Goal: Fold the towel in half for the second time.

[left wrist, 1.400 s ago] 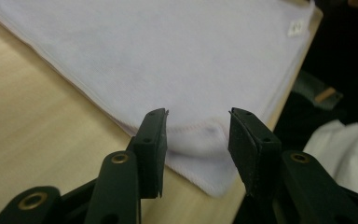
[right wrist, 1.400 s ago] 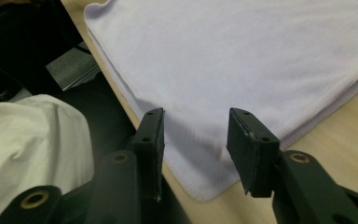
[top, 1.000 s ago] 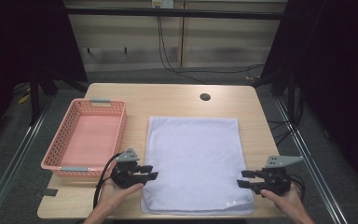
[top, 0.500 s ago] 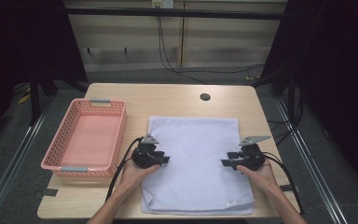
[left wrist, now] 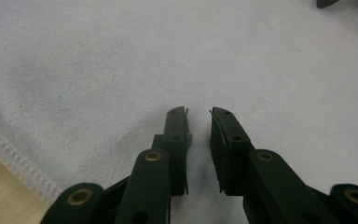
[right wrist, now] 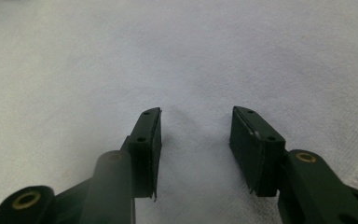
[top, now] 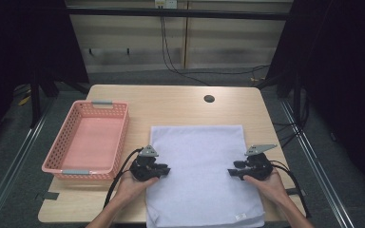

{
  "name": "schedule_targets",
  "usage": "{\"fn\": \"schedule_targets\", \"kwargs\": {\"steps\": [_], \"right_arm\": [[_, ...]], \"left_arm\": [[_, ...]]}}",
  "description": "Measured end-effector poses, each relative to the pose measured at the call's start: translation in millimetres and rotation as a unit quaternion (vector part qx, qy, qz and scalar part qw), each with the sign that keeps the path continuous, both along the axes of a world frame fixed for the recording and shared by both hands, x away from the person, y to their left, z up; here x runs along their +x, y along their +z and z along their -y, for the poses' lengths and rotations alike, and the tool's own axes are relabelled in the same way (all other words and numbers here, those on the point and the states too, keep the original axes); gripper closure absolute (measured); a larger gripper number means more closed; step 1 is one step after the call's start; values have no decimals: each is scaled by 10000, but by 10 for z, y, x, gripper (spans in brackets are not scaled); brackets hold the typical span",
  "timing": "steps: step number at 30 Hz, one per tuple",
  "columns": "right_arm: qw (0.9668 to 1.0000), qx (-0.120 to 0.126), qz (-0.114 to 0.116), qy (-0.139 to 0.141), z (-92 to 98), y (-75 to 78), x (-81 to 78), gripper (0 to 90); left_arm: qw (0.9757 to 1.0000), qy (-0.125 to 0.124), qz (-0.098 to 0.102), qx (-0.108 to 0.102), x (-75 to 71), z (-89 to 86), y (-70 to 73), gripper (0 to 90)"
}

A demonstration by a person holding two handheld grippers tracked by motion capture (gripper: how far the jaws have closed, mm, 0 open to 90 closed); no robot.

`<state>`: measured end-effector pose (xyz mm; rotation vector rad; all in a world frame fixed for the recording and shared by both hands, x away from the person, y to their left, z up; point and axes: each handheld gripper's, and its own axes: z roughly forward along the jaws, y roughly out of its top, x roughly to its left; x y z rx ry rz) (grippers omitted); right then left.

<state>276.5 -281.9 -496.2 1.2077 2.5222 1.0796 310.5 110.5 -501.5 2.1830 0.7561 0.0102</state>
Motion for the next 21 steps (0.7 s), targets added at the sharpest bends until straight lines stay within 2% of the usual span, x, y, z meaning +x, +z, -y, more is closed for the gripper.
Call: {"fn": "schedule_targets", "kwargs": {"steps": [4,6,8,10,14,15,16,17,21], "right_arm": [[10000,-8,-51,69,7,10,-62,542],[9998,-59,-108,139,17,25,-102,561],[9998,23,-127,164,27,20,-133,564],[9996,22,-185,205,32,28,-175,569],[9992,85,-287,256,66,35,-319,583],[9992,58,-271,291,80,39,-416,590],[9992,58,-271,291,80,39,-416,590],[9990,39,-268,347,109,44,-503,593],[9989,87,-278,358,154,42,-620,593]], "left_arm": [[10000,-59,-20,29,-96,-1,11,763],[10000,-63,36,59,-154,-12,12,778],[10000,-3,-42,51,-198,-24,17,784],[10000,-60,-4,53,-254,-33,16,784],[9999,-87,-138,-43,-350,-35,11,784],[9997,-190,-135,-47,-440,-24,14,783],[9997,-190,-135,-47,-440,-24,14,782],[9994,-266,-201,-90,-517,-14,13,782],[9992,-357,-189,-40,-607,27,26,778]]}}
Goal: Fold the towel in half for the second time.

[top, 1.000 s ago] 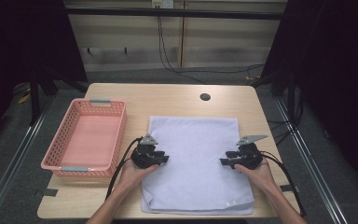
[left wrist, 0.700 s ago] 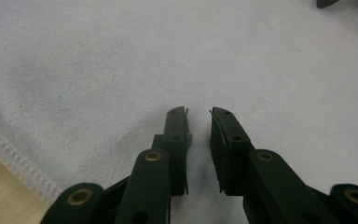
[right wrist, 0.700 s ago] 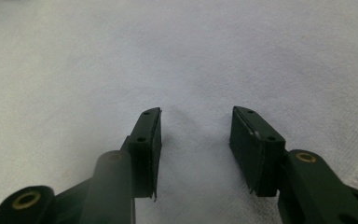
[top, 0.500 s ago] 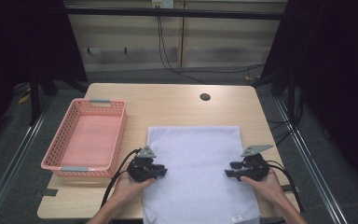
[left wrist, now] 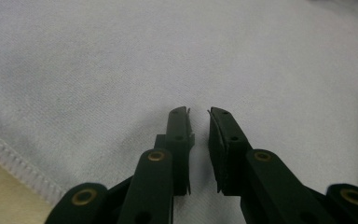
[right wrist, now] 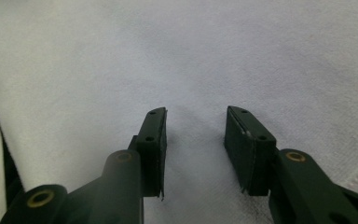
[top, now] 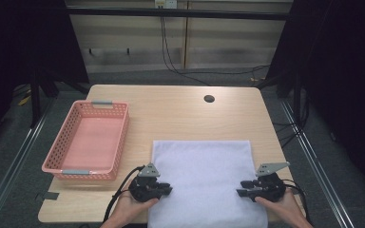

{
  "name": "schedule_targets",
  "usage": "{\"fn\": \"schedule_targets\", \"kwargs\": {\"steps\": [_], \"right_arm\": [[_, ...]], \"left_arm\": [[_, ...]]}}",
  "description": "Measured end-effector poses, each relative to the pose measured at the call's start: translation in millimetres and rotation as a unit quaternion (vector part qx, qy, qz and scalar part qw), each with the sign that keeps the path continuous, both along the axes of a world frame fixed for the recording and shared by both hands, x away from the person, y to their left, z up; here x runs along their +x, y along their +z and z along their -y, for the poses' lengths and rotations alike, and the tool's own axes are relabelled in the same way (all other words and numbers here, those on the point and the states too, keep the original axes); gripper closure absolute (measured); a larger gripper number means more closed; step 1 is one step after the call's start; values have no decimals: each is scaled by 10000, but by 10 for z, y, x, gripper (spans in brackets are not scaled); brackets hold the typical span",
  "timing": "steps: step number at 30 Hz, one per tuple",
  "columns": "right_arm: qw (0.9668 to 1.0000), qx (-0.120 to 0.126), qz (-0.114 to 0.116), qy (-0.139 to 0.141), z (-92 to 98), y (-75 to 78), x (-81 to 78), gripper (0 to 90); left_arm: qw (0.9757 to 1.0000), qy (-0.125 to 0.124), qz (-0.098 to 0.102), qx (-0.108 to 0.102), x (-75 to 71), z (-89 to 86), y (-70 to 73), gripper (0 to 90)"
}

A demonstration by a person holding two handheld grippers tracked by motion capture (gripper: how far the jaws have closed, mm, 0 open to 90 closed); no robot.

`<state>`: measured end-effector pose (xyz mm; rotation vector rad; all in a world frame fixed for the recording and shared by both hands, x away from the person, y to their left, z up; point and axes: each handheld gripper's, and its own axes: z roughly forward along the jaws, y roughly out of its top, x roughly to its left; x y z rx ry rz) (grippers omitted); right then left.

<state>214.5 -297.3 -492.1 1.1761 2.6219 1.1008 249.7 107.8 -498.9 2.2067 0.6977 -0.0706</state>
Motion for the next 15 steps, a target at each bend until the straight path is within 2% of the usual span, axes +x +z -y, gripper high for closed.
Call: {"fn": "schedule_targets", "kwargs": {"steps": [2,4,5,7,8,9,10,11,12,13,14,15], "right_arm": [[10000,-21,-38,45,17,10,-94,592],[10000,-17,-43,80,13,14,-176,591],[9999,-62,-90,101,10,25,-222,591],[9998,-103,-98,158,5,33,-289,590],[9997,-29,-160,181,2,33,-320,590],[9997,-29,-160,181,2,33,-320,590],[9993,29,-275,246,-7,41,-339,586],[9994,2,-269,234,-13,49,-335,581],[9996,67,-245,157,-8,62,-312,566],[9996,67,-245,157,-8,62,-312,566],[9997,220,52,-120,45,125,-202,563],[9997,220,52,-120,45,125,-202,563]], "left_arm": [[9999,-77,-98,-75,-71,-7,-6,773],[9998,-123,-108,-86,-104,-13,-5,774],[9997,-163,-194,-67,-205,-21,5,774],[9992,-308,-260,-56,-295,-43,15,774],[9992,-308,-260,-56,-295,-43,15,773],[9986,-293,-426,-91,-321,-63,17,773],[9983,-316,-484,-84,-344,-82,24,744],[9991,-393,-83,100,-374,-76,99,700],[9991,-393,-83,100,-374,-76,99,673],[9993,-356,60,92,-329,-86,146,673],[9998,-186,68,-54,-248,-109,180,664],[9999,-29,128,-107,-149,-138,202,664]]}}
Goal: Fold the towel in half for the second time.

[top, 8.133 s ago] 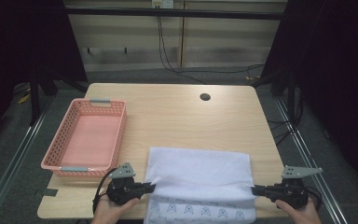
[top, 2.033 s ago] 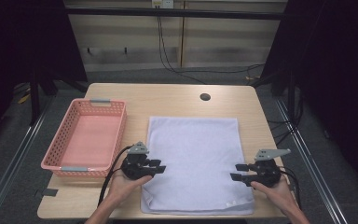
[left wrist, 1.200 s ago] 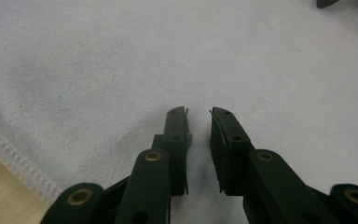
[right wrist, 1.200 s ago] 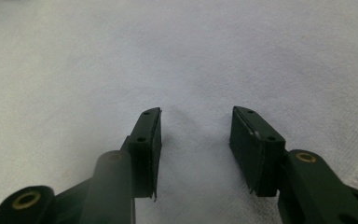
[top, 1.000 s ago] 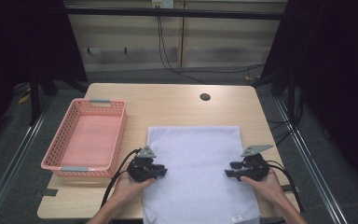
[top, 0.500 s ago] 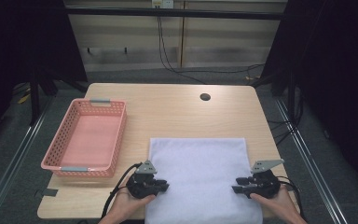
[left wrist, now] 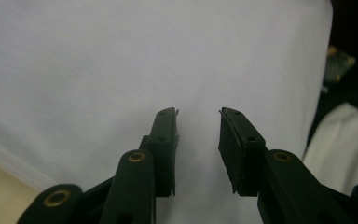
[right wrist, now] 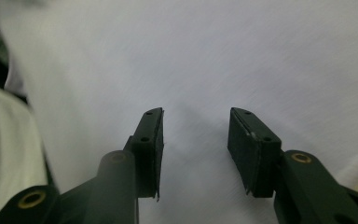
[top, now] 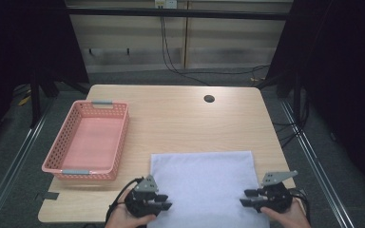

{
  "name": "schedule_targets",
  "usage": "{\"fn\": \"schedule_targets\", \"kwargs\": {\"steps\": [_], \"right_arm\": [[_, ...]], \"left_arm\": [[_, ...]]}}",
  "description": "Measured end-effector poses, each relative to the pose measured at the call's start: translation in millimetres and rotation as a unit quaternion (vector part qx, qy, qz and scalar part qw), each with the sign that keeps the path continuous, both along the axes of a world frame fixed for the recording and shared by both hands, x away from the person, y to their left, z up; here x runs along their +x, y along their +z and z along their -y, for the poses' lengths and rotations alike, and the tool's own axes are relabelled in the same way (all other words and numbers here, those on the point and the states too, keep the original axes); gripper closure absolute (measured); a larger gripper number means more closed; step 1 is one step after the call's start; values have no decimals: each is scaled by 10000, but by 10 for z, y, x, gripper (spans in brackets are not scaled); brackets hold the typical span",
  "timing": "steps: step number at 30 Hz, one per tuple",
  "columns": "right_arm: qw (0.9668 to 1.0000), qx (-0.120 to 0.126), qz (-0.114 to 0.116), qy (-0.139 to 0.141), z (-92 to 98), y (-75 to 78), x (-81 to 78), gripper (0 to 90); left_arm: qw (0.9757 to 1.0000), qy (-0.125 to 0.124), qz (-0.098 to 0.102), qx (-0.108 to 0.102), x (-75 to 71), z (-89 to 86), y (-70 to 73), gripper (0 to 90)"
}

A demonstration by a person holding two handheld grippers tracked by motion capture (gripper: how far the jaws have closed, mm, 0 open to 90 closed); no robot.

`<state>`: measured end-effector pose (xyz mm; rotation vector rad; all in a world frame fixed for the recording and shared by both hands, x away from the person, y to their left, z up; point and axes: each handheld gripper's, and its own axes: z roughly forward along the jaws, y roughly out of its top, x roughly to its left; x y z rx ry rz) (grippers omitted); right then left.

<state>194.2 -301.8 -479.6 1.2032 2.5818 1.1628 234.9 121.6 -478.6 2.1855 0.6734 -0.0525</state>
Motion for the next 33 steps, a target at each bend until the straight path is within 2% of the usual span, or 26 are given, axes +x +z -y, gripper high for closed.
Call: {"fn": "schedule_targets", "kwargs": {"steps": [1,2,3,4,5,6,7,8,9,10,11,12,15,16,19,20,21,22,23,24,25,26,27,29,32,33], "right_arm": [[9993,35,295,-232,84,88,183,567],[9993,35,295,-232,84,88,183,567],[9976,2,510,-470,172,149,392,566],[9968,-16,555,-575,215,154,503,562],[9968,-16,555,-575,215,154,503,562],[9961,40,563,-677,257,147,609,555],[9951,-14,527,-838,306,99,805,545],[9951,-14,527,-838,306,99,805,545],[9946,-36,538,-885,324,61,899,535],[9936,-143,512,-992,344,-22,1059,502],[9936,-143,512,-992,344,-22,1059,502],[9926,-220,513,-1077,355,-87,1169,485],[9919,-181,506,-1154,373,-130,1252,464],[9930,-149,408,-1101,374,-161,1306,468],[9933,-256,365,-1071,351,-192,1312,505],[9942,-297,380,-961,337,-221,1291,556],[9942,-297,380,-961,337,-221,1291,556],[9945,-272,317,-961,341,-215,1277,609],[9951,-246,293,-912,351,-215,1268,680],[9944,-314,302,-964,364,-208,1252,711],[9947,-265,275,-959,374,-210,1241,757],[9949,-282,274,-923,404,-204,1215,817],[9949,-282,274,-923,404,-204,1215,817],[9950,-321,251,-914,474,-191,1183,830],[9952,-263,227,-918,521,-199,1173,833],[9953,-221,227,-915,536,-205,1180,834]], "left_arm": [[9995,291,99,43,197,-54,17,668],[9995,291,99,43,197,-54,17,666],[9991,402,124,48,285,-85,22,663],[9983,571,145,8,357,-115,29,654],[9976,664,211,-29,416,-142,42,654],[9975,666,215,-106,470,-160,49,651],[9971,708,232,-116,515,-174,48,650],[9963,808,252,-129,559,-184,33,650],[9960,860,194,-118,601,-195,12,646],[9954,940,186,-84,631,-203,-14,644],[9946,1029,160,-36,651,-208,-29,644],[9949,1002,124,-29,662,-209,-34,633],[9945,1032,183,7,668,-198,-39,632],[9946,1022,158,31,679,-200,-47,624],[9941,1059,205,96,696,-221,-57,622],[9932,1148,196,64,725,-252,-56,606],[9932,1148,196,64,725,-252,-56,601],[9927,1191,194,72,742,-253,-54,601],[9921,1243,152,-32,761,-242,-52,565],[9909,1332,196,15,767,-226,-47,563],[9903,1334,340,183,765,-186,-44,555],[9916,1225,382,186,794,-150,-51,533],[9916,1225,382,186,794,-150,-51,524],[9907,1325,304,3,868,-151,-55,498],[9894,1406,310,183,971,-110,-85,477],[9889,1444,293,167,1010,-89,-103,467]]}}
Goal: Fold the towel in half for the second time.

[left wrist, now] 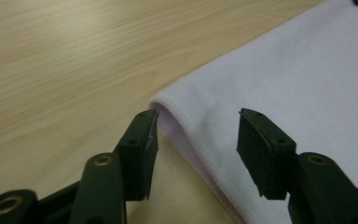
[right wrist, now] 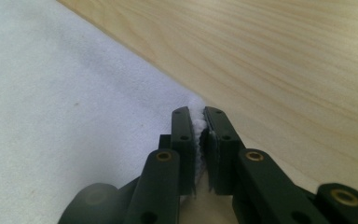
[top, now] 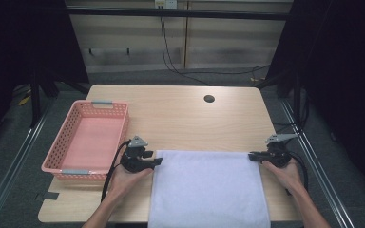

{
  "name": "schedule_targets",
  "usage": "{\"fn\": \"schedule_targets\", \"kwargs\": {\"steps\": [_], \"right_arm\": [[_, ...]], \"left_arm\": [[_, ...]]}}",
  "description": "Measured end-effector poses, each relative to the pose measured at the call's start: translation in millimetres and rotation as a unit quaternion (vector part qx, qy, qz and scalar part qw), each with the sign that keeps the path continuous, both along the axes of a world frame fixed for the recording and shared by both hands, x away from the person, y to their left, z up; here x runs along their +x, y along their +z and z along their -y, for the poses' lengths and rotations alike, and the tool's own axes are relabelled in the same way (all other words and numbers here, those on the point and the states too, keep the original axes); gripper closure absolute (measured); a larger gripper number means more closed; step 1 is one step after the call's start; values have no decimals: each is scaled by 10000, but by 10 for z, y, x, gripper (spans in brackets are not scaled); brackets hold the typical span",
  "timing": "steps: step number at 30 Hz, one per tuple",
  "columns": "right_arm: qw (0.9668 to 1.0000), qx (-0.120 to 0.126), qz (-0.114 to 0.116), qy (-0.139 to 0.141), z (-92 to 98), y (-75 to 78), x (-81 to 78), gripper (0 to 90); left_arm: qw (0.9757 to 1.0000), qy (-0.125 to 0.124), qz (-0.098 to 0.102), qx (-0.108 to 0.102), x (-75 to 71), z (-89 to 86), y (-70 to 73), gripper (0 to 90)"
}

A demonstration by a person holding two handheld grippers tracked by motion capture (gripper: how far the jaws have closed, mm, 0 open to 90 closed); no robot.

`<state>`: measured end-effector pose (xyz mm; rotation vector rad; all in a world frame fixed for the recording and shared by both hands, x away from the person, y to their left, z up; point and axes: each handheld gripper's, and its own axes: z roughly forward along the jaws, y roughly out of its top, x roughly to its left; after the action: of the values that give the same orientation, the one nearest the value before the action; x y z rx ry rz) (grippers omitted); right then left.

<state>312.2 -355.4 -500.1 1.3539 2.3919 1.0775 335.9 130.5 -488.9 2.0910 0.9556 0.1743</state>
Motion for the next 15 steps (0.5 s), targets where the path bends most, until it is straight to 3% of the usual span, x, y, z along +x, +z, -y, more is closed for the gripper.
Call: {"fn": "schedule_targets", "kwargs": {"steps": [5,10,13,15], "right_arm": [[10000,-4,19,31,-2,-4,14,836],[10000,74,-23,13,-3,-11,27,838],[9999,146,-33,22,1,-14,36,845],[9999,161,-41,21,3,-13,39,846]], "left_arm": [[9999,22,-74,-89,164,75,-65,458],[9993,-284,-219,-43,209,107,-135,513],[9982,-512,-289,-86,214,97,-143,781],[9982,-503,-285,-161,204,104,-142,831]]}}
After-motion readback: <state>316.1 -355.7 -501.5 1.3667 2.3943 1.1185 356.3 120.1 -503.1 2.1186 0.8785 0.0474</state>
